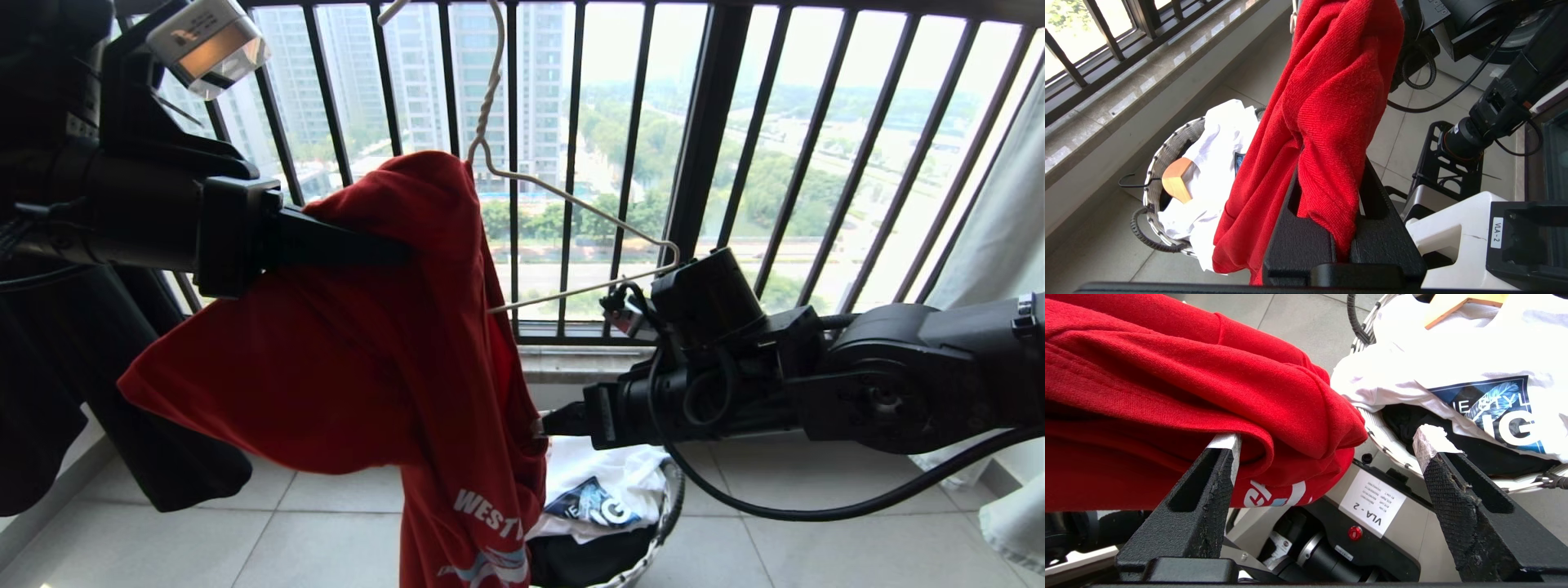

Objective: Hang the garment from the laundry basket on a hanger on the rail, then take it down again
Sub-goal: Hang the clothes on the clothes rack

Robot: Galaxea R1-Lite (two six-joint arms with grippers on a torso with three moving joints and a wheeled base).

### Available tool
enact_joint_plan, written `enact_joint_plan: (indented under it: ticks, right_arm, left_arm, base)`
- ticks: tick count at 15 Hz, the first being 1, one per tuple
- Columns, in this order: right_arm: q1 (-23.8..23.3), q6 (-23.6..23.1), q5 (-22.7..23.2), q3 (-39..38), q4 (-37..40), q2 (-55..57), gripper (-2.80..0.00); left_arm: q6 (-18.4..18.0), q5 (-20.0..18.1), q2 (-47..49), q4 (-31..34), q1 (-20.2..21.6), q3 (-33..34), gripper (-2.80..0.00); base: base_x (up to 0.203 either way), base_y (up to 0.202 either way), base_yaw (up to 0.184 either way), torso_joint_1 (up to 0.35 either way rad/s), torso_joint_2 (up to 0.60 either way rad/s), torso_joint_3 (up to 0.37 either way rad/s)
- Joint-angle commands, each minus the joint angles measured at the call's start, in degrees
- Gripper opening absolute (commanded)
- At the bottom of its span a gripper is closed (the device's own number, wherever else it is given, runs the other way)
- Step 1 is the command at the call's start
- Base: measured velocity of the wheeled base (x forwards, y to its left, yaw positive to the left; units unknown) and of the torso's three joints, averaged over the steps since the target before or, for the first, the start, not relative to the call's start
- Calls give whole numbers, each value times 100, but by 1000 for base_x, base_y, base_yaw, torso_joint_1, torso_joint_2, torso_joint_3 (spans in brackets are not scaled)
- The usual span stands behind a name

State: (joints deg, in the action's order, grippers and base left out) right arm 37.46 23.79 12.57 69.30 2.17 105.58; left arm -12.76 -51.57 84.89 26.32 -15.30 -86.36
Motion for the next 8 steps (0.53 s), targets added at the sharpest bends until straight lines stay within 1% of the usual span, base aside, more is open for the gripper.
enact_joint_plan:
  ticks: [1,6,8]
  right_arm:
    - [7,20,-42,163,3,311,0]
    - [24,73,-70,440,28,350,0]
    - [154,82,-102,445,38,307,0]
  left_arm:
    - [-7,-29,-73,14,1,-4,-280]
    - [-7,-24,-140,14,1,14,-280]
    - [-7,-20,-106,14,1,14,-280]
  base:
    - [0,0,0,0,0,0]
    - [0,0,0,0,0,0]
    - [0,0,0,0,0,0]
